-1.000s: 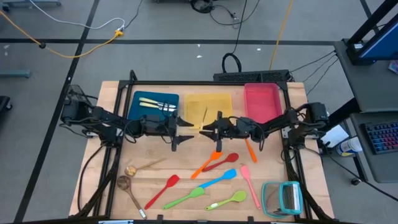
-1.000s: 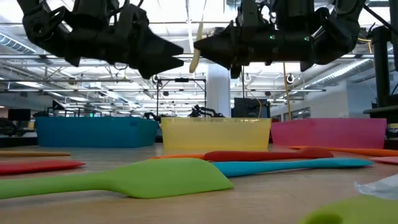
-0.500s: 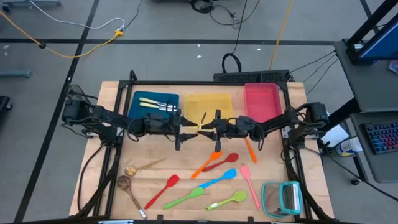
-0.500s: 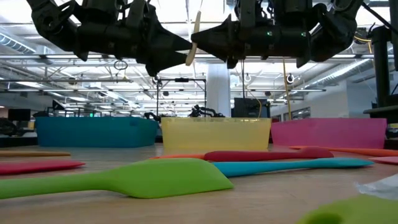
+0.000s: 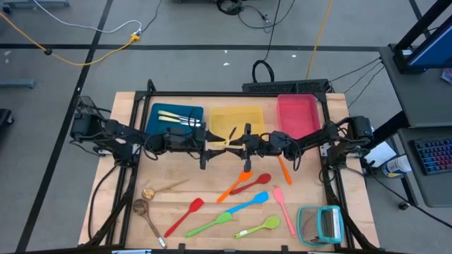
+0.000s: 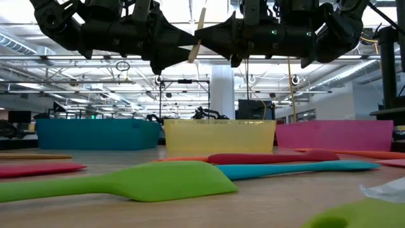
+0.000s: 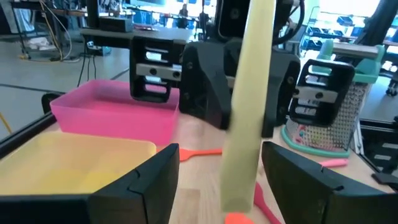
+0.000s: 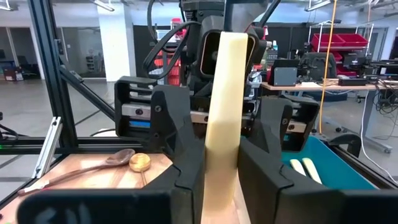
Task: Pick & Place Kitchen Items
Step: Put the yellow knife into the blue bin
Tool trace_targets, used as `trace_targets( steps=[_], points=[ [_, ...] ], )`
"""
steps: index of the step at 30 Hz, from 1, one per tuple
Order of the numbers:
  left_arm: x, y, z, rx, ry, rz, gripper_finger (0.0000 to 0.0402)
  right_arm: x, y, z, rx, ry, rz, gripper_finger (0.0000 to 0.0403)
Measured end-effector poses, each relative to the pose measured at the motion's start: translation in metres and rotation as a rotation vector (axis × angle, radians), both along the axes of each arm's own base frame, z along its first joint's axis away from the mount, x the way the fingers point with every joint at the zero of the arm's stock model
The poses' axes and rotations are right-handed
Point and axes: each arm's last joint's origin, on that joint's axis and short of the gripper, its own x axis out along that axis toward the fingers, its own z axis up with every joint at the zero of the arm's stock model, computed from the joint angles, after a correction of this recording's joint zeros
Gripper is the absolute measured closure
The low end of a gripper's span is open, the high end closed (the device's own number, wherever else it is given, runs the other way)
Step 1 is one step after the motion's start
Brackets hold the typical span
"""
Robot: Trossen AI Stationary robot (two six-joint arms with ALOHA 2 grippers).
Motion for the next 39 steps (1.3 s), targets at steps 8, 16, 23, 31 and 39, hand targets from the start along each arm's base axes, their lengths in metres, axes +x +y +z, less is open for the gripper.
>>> trace_targets(
  steps=[8, 16, 23, 31, 39],
  points=[
    [0.0, 0.0, 0.0, 0.0, 0.009, 0.015, 0.017, 0.0, 0.0, 0.001, 0.0, -0.008, -0.001, 0.0329],
    [0.0, 0.0, -0.001, -0.015, 0.014, 0.017, 0.017, 0.0, 0.0, 0.005, 0.001, -0.043, -0.001, 0.0333],
    [0.0, 0.0, -0.001, -0.024, 0.017, 0.064, 0.017, 0.013, 0.0, 0.014, -0.018, 0.004, -0.004, 0.0333],
    [0.0, 0.002, -0.002, -0.014, 0.027, 0.127, 0.0172, 0.017, -0.004, 0.016, -0.059, 0.027, -0.023, 0.0329],
    [0.0, 0.002, -0.003, -0.013, 0.033, 0.129, 0.0273, 0.017, -0.009, 0.016, -0.053, 0.035, -0.036, 0.0327]
  ],
)
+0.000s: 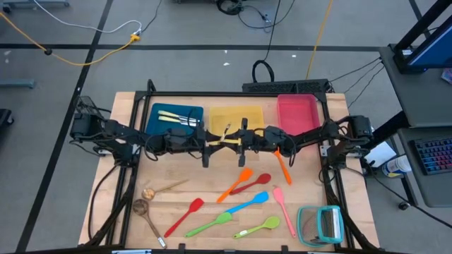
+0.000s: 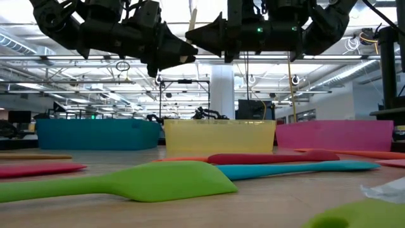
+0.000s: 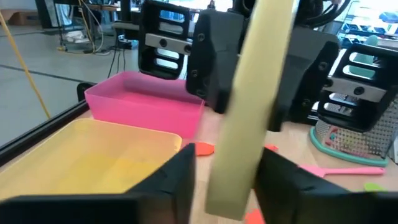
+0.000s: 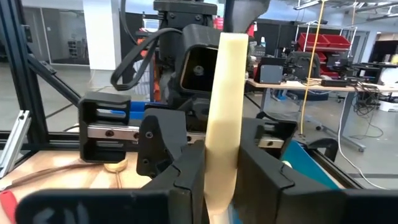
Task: Pick & Place Kitchen Items
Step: Put the yellow knife into the blue bin
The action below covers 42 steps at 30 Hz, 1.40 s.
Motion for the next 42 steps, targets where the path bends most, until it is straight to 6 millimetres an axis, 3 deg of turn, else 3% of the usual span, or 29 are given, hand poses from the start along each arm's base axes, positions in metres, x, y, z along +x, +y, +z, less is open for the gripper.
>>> trace_targets(
  steps=[3, 11, 19, 30, 36, 42],
  points=[
    [0.0, 0.0, -0.001, 0.011, 0.011, -0.013, 0.0318, 0.0, 0.0, 0.0, 0.013, 0.004, 0.002, 0.0322],
    [-0.001, -0.001, -0.005, -0.001, 0.048, -0.013, 0.0319, 0.001, 0.0, -0.006, 0.005, 0.061, 0.001, 0.0313],
    [-0.008, 0.003, 0.002, 0.023, 0.083, 0.015, 0.0319, 0.0, 0.001, -0.013, 0.001, 0.139, 0.004, 0.0255],
    [-0.062, 0.031, 0.025, 0.061, 0.332, 0.22, 0.0319, 0.0, -0.002, -0.019, 0.005, 0.192, -0.071, 0.0219],
    [-0.098, 0.056, 0.017, 0.011, 0.574, 0.351, 0.0319, 0.0, -0.002, -0.018, 0.006, 0.187, -0.073, 0.0226],
    [-0.117, 0.08, 0.007, 0.063, 0.753, 0.422, 0.0319, 0.0, -0.002, -0.017, 0.007, 0.179, -0.073, 0.0225]
  ],
)
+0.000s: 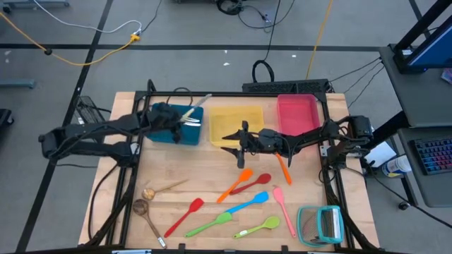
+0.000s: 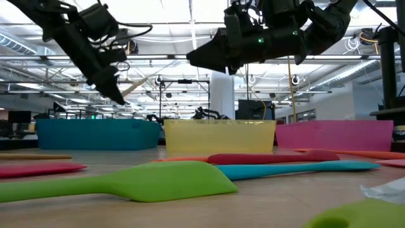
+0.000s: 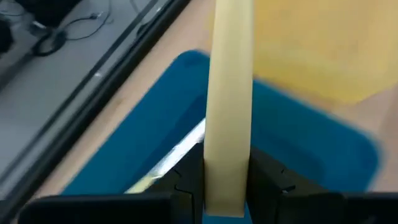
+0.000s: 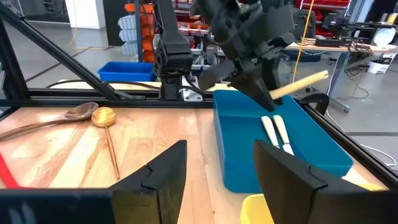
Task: Pick & Place Kitchen Items
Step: Put the yellow knife into the blue bin
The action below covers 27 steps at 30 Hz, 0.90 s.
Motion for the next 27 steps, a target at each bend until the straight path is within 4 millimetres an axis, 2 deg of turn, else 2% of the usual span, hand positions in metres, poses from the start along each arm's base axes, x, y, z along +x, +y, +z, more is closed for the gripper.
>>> trace_targets(
  steps=[5, 10, 15, 19, 27],
  points=[
    [-0.017, 0.015, -0.006, 0.042, 0.175, -0.022, 0.0313, 0.0, 0.0, 0.001, 0.0, -0.008, -0.001, 0.0228],
    [-0.034, 0.023, -0.013, 0.011, 0.328, -0.024, 0.0317, 0.0, 0.0, 0.001, 0.0, -0.008, -0.001, 0.0228],
    [-0.043, 0.033, -0.013, 0.064, 0.407, 0.012, 0.0318, 0.0, 0.0, 0.001, 0.0, -0.007, -0.001, 0.0229],
    [-0.054, 0.038, -0.015, 0.098, 0.558, -0.047, 0.0318, 0.0, 0.0, 0.001, 0.0, -0.007, -0.002, 0.0231],
    [-0.062, 0.042, -0.027, 0.006, 0.684, -0.112, 0.0318, 0.0, 0.0, 0.001, 0.0, -0.007, -0.002, 0.0231]
  ],
)
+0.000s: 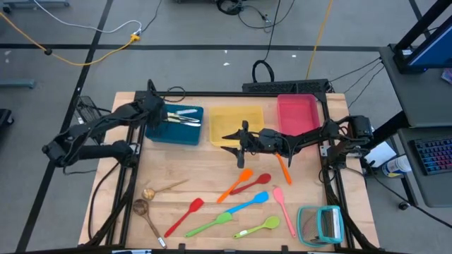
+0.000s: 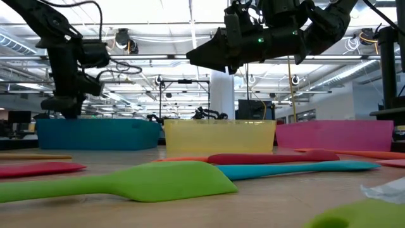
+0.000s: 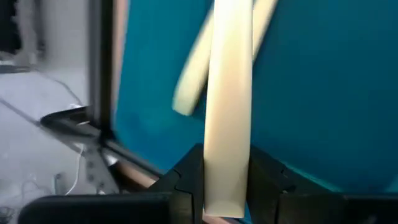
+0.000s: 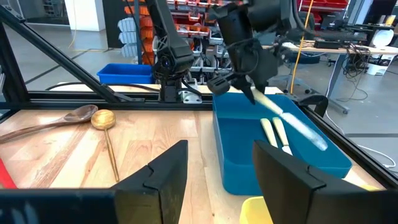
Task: Pick & Place Kitchen Items
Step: Put the yellow knife into the blue bin
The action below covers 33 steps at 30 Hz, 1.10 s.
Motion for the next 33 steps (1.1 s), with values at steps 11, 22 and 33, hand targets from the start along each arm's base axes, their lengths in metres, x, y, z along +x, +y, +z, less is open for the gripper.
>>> trace_targets(
  steps=[11, 22, 33],
  points=[
    [0.021, 0.008, -0.039, -0.14, 0.198, -0.112, 0.0299, 0.0, 0.0, 0.0, 0.0, 0.0, 0.0, 0.0233],
    [0.023, 0.008, -0.042, -0.088, 0.219, -0.025, 0.0291, 0.0, 0.0, -0.002, 0.001, 0.023, 0.001, 0.0234],
    [0.033, 0.01, -0.038, 0.012, 0.15, 0.062, 0.0289, 0.0, 0.0, -0.002, 0.001, 0.023, 0.0, 0.0234]
  ],
)
